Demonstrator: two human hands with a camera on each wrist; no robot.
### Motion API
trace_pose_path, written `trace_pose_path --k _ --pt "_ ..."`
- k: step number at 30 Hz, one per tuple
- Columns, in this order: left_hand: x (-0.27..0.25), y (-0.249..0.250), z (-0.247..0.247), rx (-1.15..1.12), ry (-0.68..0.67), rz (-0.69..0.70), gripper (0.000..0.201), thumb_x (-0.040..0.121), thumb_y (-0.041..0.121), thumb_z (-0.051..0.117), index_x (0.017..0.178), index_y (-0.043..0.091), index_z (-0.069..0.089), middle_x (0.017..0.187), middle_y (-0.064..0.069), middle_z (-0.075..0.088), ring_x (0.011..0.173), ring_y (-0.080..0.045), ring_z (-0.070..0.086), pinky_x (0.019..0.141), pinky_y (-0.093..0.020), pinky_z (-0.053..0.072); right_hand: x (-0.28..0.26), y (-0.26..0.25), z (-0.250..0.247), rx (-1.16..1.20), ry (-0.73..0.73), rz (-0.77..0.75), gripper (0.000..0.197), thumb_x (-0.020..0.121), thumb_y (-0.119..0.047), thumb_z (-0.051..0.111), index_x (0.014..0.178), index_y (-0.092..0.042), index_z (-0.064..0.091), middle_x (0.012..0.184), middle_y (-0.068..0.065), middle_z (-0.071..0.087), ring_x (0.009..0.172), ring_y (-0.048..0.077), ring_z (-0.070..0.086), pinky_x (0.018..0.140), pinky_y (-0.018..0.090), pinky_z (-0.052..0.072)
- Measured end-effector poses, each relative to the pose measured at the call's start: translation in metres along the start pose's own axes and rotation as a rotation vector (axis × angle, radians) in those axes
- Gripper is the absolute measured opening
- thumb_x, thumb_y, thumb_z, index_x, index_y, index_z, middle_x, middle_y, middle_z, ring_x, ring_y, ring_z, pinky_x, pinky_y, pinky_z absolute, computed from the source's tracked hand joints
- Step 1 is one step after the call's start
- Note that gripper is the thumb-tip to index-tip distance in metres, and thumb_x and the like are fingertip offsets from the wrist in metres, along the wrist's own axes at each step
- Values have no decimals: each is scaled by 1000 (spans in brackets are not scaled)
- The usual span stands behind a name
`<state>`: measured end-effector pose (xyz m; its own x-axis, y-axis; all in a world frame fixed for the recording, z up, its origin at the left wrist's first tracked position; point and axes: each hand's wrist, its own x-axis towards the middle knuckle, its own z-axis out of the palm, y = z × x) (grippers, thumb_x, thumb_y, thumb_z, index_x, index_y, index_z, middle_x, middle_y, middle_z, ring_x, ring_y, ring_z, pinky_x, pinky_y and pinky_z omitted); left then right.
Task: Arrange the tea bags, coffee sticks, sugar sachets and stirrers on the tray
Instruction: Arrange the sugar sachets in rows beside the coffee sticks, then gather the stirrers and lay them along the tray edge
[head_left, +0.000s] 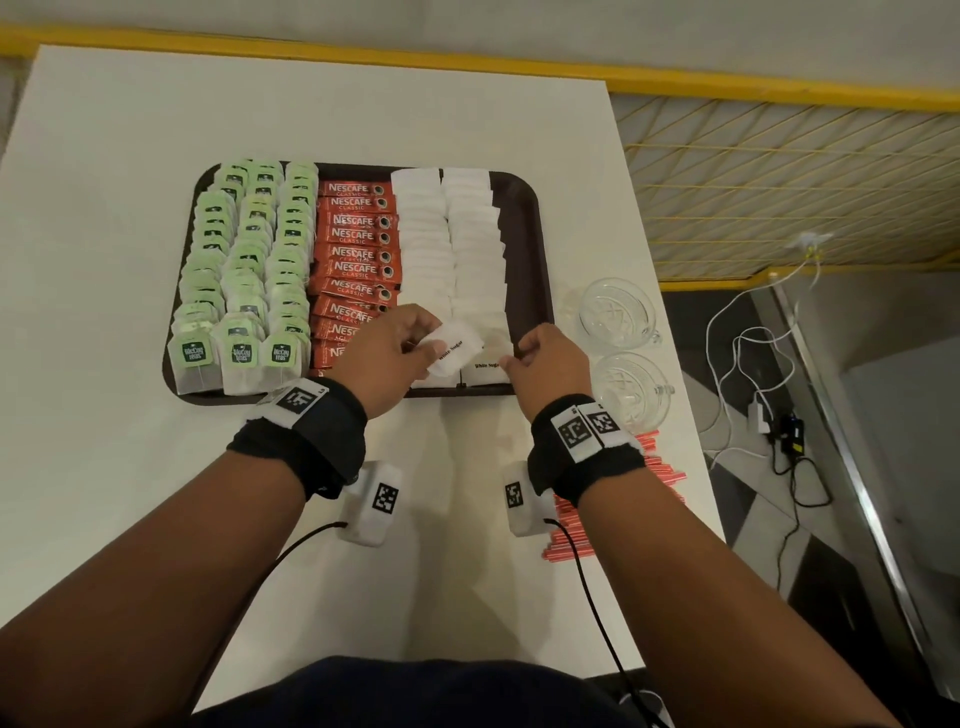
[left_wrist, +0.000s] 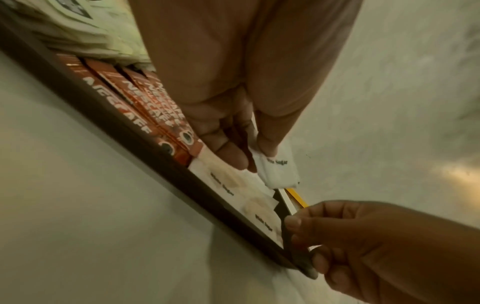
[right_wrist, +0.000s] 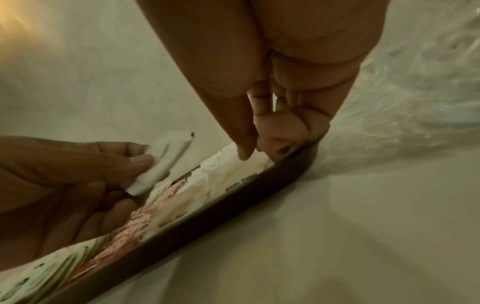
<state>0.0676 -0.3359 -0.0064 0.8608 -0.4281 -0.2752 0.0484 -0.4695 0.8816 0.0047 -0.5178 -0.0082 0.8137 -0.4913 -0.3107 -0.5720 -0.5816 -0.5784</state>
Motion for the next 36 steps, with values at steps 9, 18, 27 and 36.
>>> trace_pose_path --k 9,18,27,36 --pt "12 20 34 478 -133 57 15 98 26 56 111 21 60 106 2 62 93 -17 58 81 -29 48 -38 1 -29 -8 -4 -115 8 96 -24 58 99 -17 55 88 -3 60 78 10 55 58 10 33" --pt "14 26 49 607 -11 59 14 96 24 56 110 20 55 109 -4 64 97 -24 60 85 -35 51 -69 14 -62 -26 -48 -278 13 95 -32 59 96 -20 62 85 -6 64 79 8 58 65 12 39" --pt "-1 33 56 767 152 155 30 95 32 58 121 17 56 121 -8 59 111 -28 51 90 -42 47 -88 56 -101 -70 -70 -329 9 94 -34 60 94 -25 61 82 -16 58 75 -1 53 64 14 38" --pt "-87 45 120 609 -122 335 18 96 38 55 107 24 62 104 6 57 96 -13 49 86 -32 44 -108 135 -119 -389 -252 -246 25 87 -34 68 110 -26 61 108 -9 58 96 9 54 86 24 42"
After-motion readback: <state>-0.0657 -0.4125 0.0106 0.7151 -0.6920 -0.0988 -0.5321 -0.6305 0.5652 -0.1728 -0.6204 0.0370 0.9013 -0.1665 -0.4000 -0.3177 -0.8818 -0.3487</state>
